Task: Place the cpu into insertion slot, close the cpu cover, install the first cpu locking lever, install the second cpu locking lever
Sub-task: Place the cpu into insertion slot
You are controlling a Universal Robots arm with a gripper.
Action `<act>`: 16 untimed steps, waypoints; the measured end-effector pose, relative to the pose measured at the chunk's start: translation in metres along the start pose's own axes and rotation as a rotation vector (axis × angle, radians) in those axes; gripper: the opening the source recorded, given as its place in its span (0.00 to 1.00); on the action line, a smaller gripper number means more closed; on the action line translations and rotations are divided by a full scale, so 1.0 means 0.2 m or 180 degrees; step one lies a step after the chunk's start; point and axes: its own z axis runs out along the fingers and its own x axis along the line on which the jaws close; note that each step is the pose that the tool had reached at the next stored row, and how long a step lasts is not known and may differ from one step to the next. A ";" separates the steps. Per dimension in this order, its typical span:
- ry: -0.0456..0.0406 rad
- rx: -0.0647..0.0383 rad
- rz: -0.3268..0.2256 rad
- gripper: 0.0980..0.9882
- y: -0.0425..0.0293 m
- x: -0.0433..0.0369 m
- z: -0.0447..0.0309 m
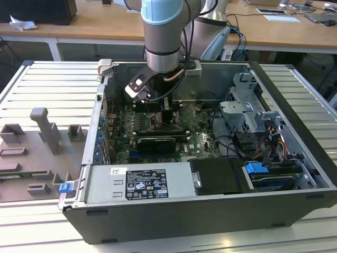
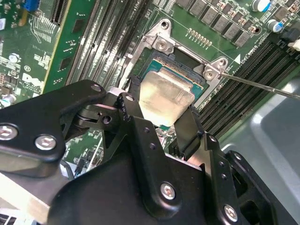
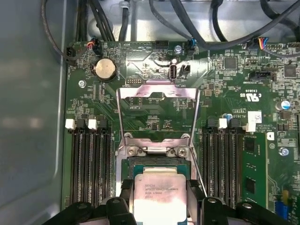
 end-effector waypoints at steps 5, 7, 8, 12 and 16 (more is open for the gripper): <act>-0.0003 -0.0001 0.0024 0.49 -0.002 0.001 0.021; -0.0005 0.0000 0.0036 0.49 -0.003 0.003 0.025; -0.0004 -0.0001 0.0036 0.49 -0.003 0.007 0.030; -0.0008 -0.0001 0.0035 0.49 -0.004 0.019 0.046; -0.0019 0.0000 0.0035 0.49 -0.005 0.020 0.059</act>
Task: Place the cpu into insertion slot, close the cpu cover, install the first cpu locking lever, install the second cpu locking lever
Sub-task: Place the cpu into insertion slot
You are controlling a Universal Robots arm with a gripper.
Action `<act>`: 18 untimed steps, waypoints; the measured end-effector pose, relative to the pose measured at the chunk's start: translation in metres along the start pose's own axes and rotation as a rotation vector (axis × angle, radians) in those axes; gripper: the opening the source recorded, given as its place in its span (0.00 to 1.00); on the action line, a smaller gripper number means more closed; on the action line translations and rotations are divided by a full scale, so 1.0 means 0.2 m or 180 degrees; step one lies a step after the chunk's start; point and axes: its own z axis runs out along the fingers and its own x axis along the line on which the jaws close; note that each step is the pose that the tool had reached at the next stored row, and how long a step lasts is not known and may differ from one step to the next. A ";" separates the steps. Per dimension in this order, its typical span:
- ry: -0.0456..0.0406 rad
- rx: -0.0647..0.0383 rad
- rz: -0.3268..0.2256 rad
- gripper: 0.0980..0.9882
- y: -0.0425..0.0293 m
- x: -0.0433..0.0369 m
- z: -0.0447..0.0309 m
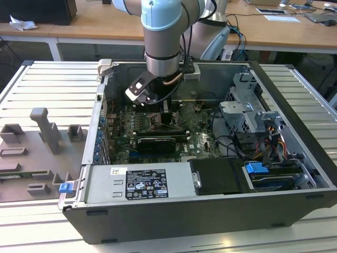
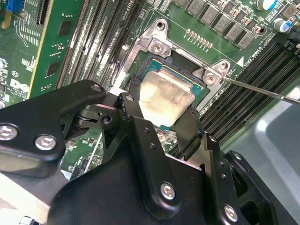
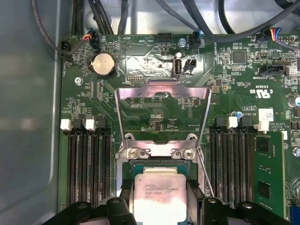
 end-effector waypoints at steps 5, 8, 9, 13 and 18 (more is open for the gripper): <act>0.0000 0.0000 0.0001 0.51 0.001 0.000 0.001; 0.0000 0.0000 0.0000 0.58 0.003 0.000 0.001; 0.0000 0.0000 0.0000 0.58 0.003 0.000 0.001; 0.0000 0.0000 0.0000 0.56 0.004 0.000 0.001; 0.0000 0.0000 0.0000 0.48 0.004 -0.001 0.001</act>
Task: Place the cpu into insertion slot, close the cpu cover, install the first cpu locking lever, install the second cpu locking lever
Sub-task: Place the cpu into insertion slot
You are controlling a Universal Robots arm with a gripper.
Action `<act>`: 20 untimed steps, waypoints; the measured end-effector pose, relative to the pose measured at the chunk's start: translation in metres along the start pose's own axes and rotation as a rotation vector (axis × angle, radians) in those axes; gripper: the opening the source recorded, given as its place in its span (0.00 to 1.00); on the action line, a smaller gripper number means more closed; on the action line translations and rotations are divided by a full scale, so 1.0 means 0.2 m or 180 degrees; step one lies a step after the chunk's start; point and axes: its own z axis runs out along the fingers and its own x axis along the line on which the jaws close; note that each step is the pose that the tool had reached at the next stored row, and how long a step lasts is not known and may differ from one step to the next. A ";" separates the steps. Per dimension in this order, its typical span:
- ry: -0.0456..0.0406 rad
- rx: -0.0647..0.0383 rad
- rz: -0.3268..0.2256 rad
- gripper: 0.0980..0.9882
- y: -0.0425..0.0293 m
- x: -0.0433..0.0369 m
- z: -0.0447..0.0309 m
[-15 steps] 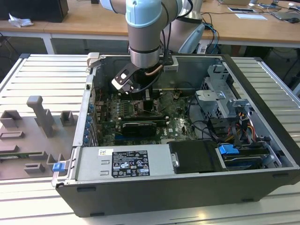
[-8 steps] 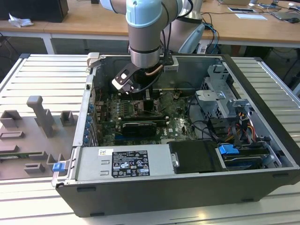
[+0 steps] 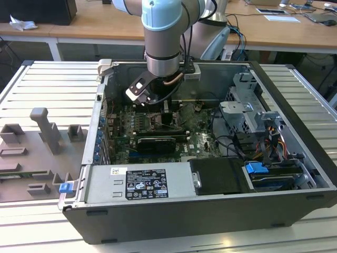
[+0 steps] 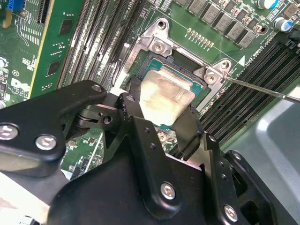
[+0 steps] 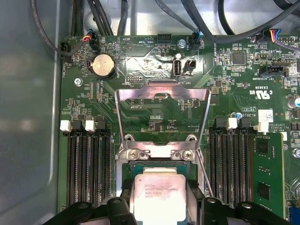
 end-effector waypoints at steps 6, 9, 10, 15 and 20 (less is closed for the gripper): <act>0.0001 -0.0001 0.0000 0.48 0.000 0.000 0.000; 0.0000 0.0000 0.0000 0.48 0.000 0.000 0.000; 0.0001 0.0000 0.0000 0.50 0.000 0.000 0.000; -0.0001 0.0001 0.0000 0.57 0.001 0.000 -0.006; 0.0000 0.0000 0.0000 0.57 0.003 0.001 -0.038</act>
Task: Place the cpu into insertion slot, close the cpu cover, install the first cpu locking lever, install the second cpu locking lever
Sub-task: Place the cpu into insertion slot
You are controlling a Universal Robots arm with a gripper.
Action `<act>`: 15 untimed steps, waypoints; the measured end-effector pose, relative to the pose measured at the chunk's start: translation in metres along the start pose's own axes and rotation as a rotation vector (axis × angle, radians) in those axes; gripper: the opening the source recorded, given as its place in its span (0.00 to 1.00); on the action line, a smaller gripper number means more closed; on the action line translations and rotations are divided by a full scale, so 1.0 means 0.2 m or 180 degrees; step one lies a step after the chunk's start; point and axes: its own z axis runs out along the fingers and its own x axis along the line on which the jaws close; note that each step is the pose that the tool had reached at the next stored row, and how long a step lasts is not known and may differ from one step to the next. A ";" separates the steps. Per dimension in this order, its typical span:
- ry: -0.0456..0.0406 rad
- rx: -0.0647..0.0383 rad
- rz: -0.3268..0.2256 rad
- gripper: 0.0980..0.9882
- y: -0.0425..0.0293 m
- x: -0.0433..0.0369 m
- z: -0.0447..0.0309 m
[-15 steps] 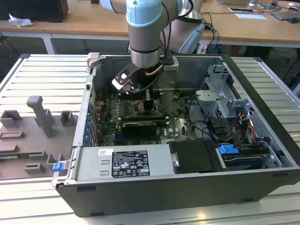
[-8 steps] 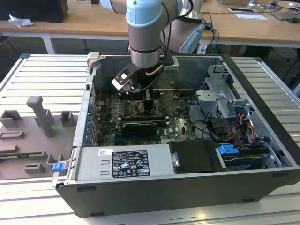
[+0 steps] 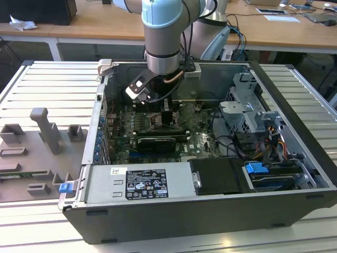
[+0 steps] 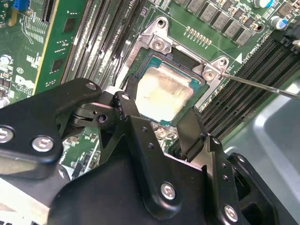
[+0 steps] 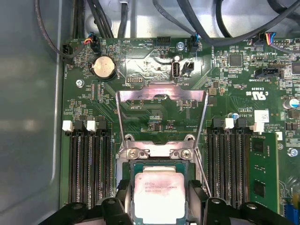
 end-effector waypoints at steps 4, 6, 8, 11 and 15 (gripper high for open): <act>0.0000 0.0005 0.0000 0.41 0.003 0.001 -0.020; -0.0001 0.0014 0.0001 0.27 0.005 0.001 -0.023; -0.0004 0.0016 0.0001 0.21 0.005 0.001 -0.026; -0.0004 0.0017 0.0000 0.01 0.006 0.001 -0.032; -0.0004 0.0017 0.0000 0.01 0.007 0.001 -0.041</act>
